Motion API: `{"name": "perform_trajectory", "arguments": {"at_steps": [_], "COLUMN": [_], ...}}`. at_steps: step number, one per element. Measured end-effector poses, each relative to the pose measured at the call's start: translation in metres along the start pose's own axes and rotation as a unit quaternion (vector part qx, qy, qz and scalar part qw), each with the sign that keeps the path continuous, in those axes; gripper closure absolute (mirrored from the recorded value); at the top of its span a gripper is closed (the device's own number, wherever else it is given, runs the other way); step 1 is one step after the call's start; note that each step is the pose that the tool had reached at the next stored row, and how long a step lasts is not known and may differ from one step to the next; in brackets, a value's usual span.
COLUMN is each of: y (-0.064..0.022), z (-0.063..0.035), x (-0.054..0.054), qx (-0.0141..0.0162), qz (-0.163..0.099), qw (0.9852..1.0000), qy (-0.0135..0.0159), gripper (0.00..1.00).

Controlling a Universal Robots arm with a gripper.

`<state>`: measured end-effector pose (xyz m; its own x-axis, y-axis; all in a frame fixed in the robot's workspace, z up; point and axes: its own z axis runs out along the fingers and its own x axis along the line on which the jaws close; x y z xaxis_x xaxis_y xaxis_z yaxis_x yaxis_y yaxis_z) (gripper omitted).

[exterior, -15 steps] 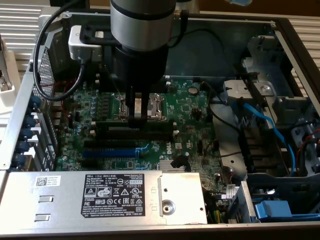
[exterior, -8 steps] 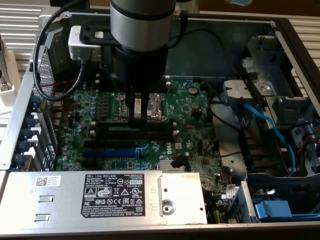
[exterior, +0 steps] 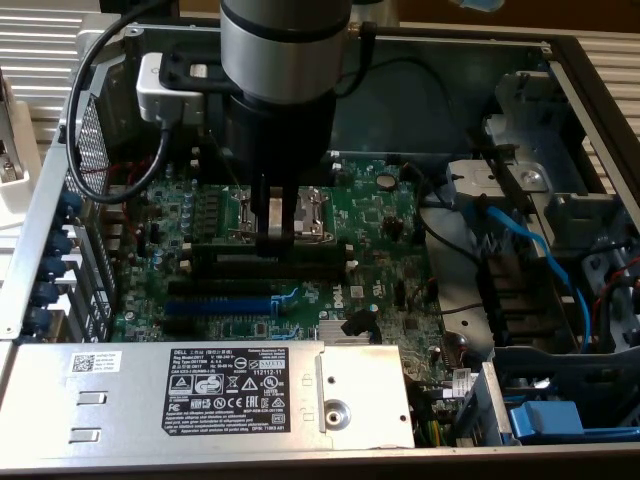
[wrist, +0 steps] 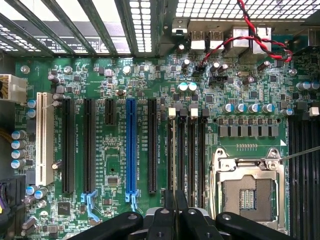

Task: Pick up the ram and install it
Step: 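Insert the ram into the slot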

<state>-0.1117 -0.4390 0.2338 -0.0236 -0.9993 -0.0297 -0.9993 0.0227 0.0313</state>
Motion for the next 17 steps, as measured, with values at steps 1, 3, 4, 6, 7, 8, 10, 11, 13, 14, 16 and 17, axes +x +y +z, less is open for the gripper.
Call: {"name": "perform_trajectory", "arguments": {"at_steps": [1,3,4,6,7,8,10,11,13,14,16,17], "y": [0.0000,-0.0001,-0.0002,-0.0002,-0.0002,-0.0002,-0.0002,-0.0002,-0.0002,-0.0002,-0.0002,-0.0002], "z": [0.0001,0.0021,0.0049,0.0051,0.0052,0.0053,0.0060,0.0061,0.0062,0.0063,0.0071,0.0071], "x": [0.0000,0.0001,0.0001,0.0002,0.0001,0.0002,0.0002,0.0002,0.0002,0.0002,0.0002,0.0002], "qx": [0.0000,0.0000,0.0000,0.0000,0.0000,0.0000,0.0000,0.0000,0.0000,0.0000,0.0000,0.0000], "qz": [0.000,0.000,0.000,0.000,0.000,0.000,0.000,0.000,0.000,0.000,0.000,0.000], "qw": [1.0000,1.0000,1.0000,1.0000,1.0000,1.0000,1.0000,1.0000,1.0000,1.0000,1.0000,1.0000], "qy": [0.0000,0.0000,0.0000,0.0000,0.0000,0.0000,0.0000,0.0000,0.0000,0.0000,0.0000,0.0000], "gripper": [0.88,0.88,0.88,0.88,0.88,0.88,0.88,0.88,0.88,0.88,0.88,0.88]}}
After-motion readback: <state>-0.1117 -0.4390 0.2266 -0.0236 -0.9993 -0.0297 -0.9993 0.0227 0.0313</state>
